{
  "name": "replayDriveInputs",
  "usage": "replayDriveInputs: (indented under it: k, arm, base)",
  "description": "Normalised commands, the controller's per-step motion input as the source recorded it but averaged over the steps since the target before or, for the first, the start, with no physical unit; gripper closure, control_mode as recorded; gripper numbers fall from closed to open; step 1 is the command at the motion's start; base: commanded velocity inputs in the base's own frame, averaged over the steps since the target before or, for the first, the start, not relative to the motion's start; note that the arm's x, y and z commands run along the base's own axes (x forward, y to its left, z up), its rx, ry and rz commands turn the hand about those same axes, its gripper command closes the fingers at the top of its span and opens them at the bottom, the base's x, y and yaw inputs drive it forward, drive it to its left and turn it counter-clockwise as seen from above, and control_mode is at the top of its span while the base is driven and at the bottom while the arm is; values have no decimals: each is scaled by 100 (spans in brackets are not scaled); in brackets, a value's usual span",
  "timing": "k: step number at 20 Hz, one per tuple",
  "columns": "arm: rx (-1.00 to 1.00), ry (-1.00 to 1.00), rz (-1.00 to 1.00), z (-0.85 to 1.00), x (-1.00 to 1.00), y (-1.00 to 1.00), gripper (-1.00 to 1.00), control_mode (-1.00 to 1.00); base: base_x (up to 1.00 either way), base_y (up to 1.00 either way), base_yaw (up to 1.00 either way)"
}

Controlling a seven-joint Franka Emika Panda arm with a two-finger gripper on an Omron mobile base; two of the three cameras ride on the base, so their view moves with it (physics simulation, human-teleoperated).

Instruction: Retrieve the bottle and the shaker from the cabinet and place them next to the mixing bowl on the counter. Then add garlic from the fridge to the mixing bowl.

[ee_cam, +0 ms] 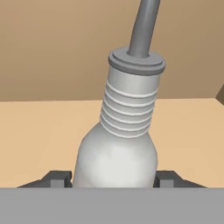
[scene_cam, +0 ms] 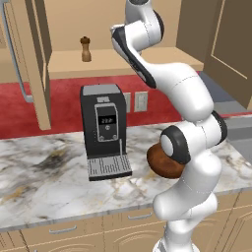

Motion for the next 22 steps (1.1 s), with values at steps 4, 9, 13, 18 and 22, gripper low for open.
replayDriveInputs:
  k: [4, 9, 13, 18, 22]
  arm:
    - [0, 0, 0, 0, 0, 0, 100, -100]
    - [0, 0, 0, -4, -1, 0, 100, -100]
    - [0, 0, 0, -10, -8, 0, 100, -100]
    - [0, 0, 0, -13, -2, 0, 100, -100]
    - [0, -2, 0, -6, -19, 0, 100, -100]
  base:
    - [0, 0, 0]
    - [0, 0, 0]
    - [0, 0, 0]
    - [0, 0, 0]
    - [0, 0, 0]
